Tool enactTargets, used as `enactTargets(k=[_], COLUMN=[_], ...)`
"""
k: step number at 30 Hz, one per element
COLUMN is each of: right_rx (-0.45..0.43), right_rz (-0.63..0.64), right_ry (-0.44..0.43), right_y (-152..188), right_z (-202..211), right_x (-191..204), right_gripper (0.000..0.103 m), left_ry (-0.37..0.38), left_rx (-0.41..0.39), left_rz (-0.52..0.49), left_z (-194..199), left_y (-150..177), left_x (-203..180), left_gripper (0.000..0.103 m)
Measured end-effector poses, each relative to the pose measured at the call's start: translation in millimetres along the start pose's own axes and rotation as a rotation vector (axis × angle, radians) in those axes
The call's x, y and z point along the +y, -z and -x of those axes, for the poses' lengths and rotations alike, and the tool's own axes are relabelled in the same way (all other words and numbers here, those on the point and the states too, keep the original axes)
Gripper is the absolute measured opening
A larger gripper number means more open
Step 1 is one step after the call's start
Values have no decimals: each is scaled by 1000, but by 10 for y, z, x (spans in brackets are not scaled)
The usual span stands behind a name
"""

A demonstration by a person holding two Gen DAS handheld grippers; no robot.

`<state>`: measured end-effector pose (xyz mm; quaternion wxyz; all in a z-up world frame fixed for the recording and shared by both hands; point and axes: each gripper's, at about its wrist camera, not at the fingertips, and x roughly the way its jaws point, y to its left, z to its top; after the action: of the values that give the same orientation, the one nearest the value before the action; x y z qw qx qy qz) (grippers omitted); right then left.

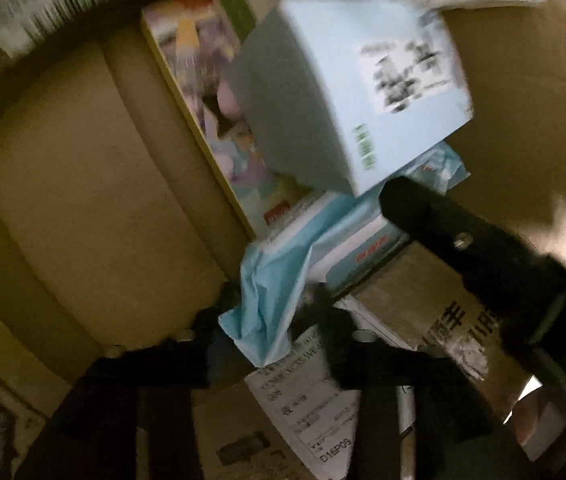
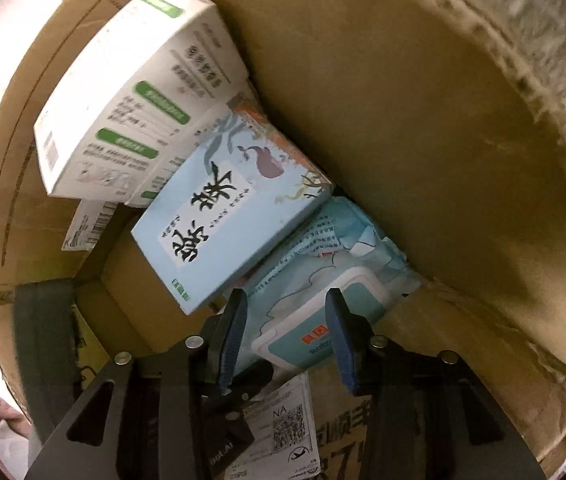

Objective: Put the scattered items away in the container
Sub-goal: 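Lower the baby-wipes pack into the box and open the left gripper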

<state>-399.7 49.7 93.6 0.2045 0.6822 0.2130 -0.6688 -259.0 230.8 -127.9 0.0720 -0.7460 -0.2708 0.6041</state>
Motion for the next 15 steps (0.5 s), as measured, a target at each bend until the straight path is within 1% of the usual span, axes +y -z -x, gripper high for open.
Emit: enactTargets(k=[2, 5, 6, 8, 9, 11, 13, 15], right_rx=[-16, -19, -16, -27, -44, -83, -125, -171], right_rz=[10, 21, 26, 46, 57, 87, 113, 131], right_ry=[3, -9, -9, -16, -14, 10, 22, 29], right_y=[45, 110, 126, 160, 177, 218, 265, 310], right_z=[55, 138, 164, 260, 323, 456, 603, 762], right_x=[78, 195, 233, 325, 374, 487, 605, 718], right_gripper=[38, 38, 38, 38, 38, 38, 38, 38], left_ry=[-39, -51, -53, -55, -46, -36, -46, -48], left_rx=[-36, -60, -79, -147, -179, -223, -286, -330], left_rz=[-50, -89, -126, -205, -223, -296, -381, -443], left_z=[123, 269, 338, 516, 627, 825, 1007, 1128], left_y=[6, 10, 21, 57, 70, 99, 157, 230], left_x=[-90, -158, -195, -278, -321, -460, -583, -653], left_gripper=[56, 56, 56, 56, 56, 56, 56, 56])
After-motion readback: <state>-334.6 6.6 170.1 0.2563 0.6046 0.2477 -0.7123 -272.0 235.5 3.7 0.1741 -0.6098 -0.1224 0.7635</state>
